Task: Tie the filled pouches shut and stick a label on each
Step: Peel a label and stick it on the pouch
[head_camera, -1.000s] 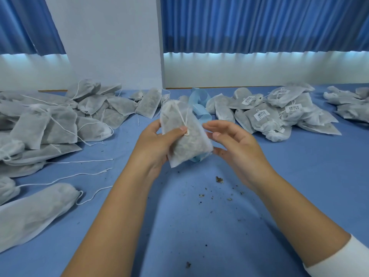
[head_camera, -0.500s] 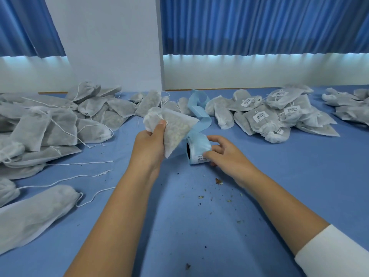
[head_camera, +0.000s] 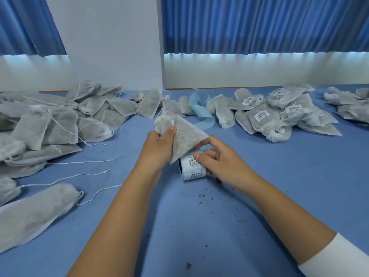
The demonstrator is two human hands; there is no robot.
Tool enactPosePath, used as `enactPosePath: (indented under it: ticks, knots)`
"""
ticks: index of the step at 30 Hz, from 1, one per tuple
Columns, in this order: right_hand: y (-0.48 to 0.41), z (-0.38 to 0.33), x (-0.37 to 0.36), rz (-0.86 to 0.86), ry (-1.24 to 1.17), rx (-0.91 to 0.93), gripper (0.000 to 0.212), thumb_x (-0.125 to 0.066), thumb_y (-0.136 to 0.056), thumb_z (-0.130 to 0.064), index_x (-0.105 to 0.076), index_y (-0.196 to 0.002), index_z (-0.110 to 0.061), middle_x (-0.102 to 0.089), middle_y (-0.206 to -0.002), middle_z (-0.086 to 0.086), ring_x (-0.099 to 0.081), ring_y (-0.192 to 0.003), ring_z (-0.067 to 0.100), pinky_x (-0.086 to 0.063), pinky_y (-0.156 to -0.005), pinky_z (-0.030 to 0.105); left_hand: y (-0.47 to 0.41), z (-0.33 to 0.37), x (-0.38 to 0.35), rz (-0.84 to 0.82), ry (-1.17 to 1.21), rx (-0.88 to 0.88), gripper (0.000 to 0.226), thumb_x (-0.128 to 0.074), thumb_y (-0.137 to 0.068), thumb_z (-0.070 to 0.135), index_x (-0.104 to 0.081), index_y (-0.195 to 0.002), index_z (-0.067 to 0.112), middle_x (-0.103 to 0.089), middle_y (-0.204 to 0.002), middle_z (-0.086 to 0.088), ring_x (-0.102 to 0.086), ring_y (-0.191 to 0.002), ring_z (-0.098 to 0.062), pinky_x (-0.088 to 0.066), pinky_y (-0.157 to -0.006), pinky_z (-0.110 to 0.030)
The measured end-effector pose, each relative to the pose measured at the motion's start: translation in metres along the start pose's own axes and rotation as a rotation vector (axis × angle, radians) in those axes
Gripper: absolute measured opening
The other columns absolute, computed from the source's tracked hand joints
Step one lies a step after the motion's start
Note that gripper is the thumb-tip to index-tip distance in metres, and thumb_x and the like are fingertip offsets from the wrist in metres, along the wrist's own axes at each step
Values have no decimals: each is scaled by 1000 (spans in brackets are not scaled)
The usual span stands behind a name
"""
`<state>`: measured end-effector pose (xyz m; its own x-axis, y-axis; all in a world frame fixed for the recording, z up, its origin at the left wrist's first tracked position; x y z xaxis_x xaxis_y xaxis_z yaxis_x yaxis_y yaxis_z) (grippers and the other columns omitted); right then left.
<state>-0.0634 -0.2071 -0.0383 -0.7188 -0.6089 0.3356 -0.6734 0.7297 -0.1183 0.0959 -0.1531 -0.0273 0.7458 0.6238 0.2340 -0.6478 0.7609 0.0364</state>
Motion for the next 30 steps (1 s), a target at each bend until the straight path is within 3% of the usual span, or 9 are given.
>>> enactPosePath:
  ticks: [1, 3, 5, 8, 11, 16, 20, 26, 30]
  knots:
    - [1, 0, 1, -9, 13, -4, 10, -60, -94, -20, -58, -99, -28, -63, -75, 10, -50, -62, 16, -43, -60, 27, 0, -1, 0, -9, 14, 18, 47, -50, -99, 47, -60, -116, 4, -65, -99, -5, -58, -77, -16, -43, -62, -29]
    - [3, -2, 5, -5, 66, 3, 18, -59, -92, -12, -59, -98, -29, -66, -85, -5, -57, -67, 11, -47, -64, 24, 0, -2, -1, -44, 82, 57, 44, -51, -100, 43, -63, -114, 3, -70, -109, -14, -67, -97, -27, -53, -89, -41]
    - [5, -7, 9, 40, 167, 32, 23, -60, -90, -10, -59, -97, -31, -65, -96, -11, -60, -69, 0, -48, -68, 17, 1, -3, -2, -78, 128, 70, 38, -51, -101, 40, -65, -111, 5, -71, -111, -17, -67, -107, -32, -49, -103, -49]
    - [7, -13, 12, 107, 283, 69, 19, -62, -89, -13, -62, -101, -28, -62, -96, -16, -59, -64, -8, -42, -62, 6, 0, -4, -1, -65, 129, 76, 30, -52, -101, 37, -66, -96, 11, -73, -108, -15, -68, -105, -30, -49, -103, -49]
    - [8, -15, 15, 140, 291, 65, 17, -65, -89, -14, -66, -103, -24, -64, -92, -15, -59, -64, -10, -42, -62, 5, 1, -3, -2, -72, 126, 82, 32, -53, -100, 39, -67, -99, 10, -73, -108, -15, -68, -105, -30, -50, -102, -50]
    - [12, -25, 18, 199, 382, 127, 13, -72, -87, -16, -74, -97, -23, -66, -91, -13, -63, -81, -4, -48, -74, 8, 0, -2, -2, -60, 105, 70, 40, -54, -99, 41, -64, -112, 5, -71, -111, -14, -67, -105, -30, -49, -102, -51]
    - [15, -34, 16, 224, 493, 235, 17, -74, -86, -14, -76, -102, -15, -67, -96, -1, -64, -84, 9, -50, -85, 20, -2, -4, -2, -49, 114, 72, 43, -55, -98, 42, -62, -114, 2, -69, -114, -18, -67, -107, -34, -49, -102, -52]
    - [20, -40, 16, 276, 588, 322, 8, -73, -86, -18, -76, -93, -16, -70, -87, -6, -61, -79, 3, -48, -78, 14, -4, -5, 0, -22, 92, 61, 42, -55, -97, 43, -62, -114, 5, -68, -113, -13, -66, -106, -30, -50, -101, -51]
    - [20, -38, 17, 268, 544, 333, 4, -72, -84, -18, -74, -85, -21, -63, -94, -9, -58, -91, 6, -49, -75, 19, -8, -8, 0, -5, 77, 48, 45, -55, -97, 45, -60, -110, 3, -67, -106, -10, -65, -98, -27, -54, -90, -42]
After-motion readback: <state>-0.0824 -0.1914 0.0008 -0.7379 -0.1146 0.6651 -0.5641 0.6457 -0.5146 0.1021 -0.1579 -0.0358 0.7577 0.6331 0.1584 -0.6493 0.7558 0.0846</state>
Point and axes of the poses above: each hand's wrist, its own y-axis away from the middle knuckle, its own x-axis out of the back of the hand, z = x × y, the point moved 7 cm from there along -y, towards the middle knuckle
